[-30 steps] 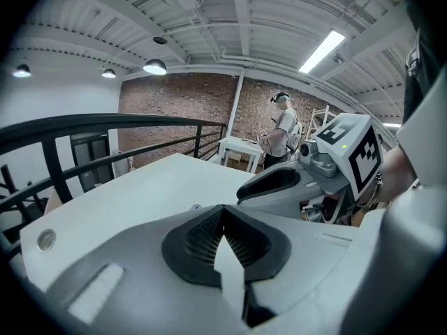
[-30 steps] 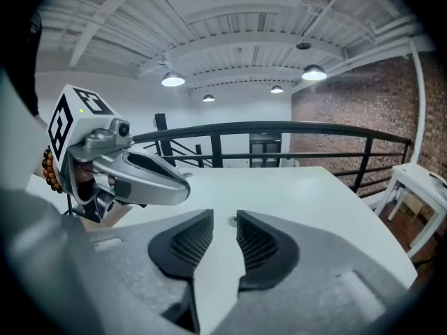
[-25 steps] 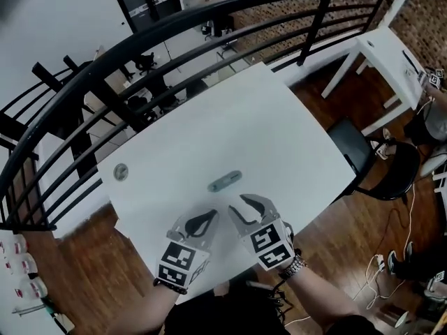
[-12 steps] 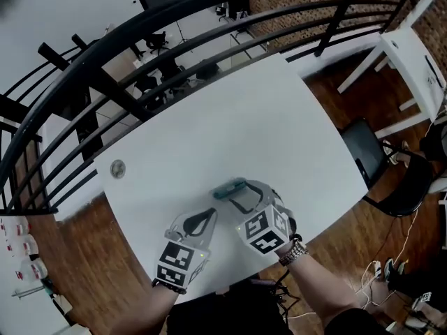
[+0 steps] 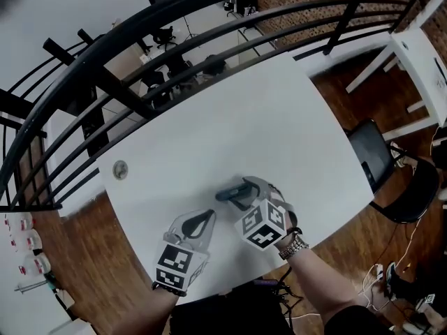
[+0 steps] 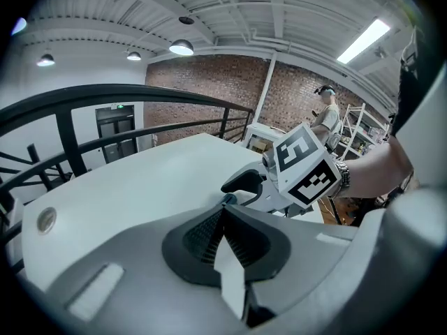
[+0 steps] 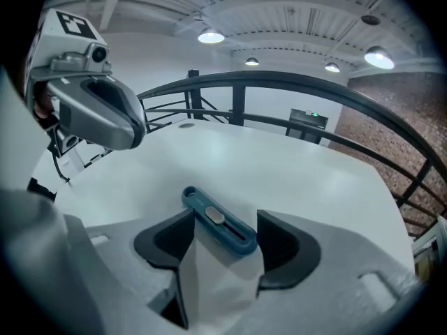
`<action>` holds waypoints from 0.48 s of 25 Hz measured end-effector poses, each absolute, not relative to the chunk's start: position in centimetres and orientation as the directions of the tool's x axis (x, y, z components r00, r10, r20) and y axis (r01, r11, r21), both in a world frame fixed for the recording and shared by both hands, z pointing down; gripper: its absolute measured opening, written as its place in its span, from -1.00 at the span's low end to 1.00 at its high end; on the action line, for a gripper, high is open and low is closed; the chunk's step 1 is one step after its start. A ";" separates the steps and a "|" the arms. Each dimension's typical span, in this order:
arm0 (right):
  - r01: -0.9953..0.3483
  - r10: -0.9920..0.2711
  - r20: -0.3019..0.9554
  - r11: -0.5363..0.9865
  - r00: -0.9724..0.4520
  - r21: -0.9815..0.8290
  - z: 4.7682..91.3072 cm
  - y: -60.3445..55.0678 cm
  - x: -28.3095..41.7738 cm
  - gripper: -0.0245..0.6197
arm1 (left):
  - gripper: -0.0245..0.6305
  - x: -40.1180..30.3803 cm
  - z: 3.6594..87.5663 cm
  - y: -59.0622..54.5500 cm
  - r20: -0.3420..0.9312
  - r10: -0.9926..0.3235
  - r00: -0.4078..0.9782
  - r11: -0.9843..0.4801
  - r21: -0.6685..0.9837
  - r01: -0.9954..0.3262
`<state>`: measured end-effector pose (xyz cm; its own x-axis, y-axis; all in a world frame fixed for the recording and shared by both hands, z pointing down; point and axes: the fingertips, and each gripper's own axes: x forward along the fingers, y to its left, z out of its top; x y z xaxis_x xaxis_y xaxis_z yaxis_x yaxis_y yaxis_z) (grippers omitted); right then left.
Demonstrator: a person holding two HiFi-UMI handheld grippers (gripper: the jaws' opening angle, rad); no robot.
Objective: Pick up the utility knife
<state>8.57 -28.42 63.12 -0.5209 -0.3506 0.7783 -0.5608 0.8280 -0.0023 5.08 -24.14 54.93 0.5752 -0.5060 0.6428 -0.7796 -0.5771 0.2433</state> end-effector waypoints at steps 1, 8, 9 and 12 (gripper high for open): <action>-0.552 -0.342 0.782 0.834 -0.522 -0.004 63.2 -28.4 8.4 -0.12 | -0.87 5.0 54.9 -24.2 0.645 -0.506 0.572 -0.574 0.242 -0.782; -0.518 -0.318 0.791 0.856 -0.522 0.003 63.4 -27.2 8.0 -0.31 | -0.87 5.3 54.6 -24.2 0.645 -0.506 0.572 -0.580 0.237 -0.780; -0.515 -0.312 0.792 0.857 -0.524 -0.003 63.5 -26.9 7.9 -0.36 | -0.87 5.4 54.6 -24.1 0.645 -0.505 0.573 -0.581 0.237 -0.778; -0.520 -0.316 0.792 0.854 -0.523 -0.003 63.6 -26.5 7.9 -0.38 | -0.87 5.6 54.4 -24.0 0.645 -0.507 0.572 -0.582 0.233 -0.779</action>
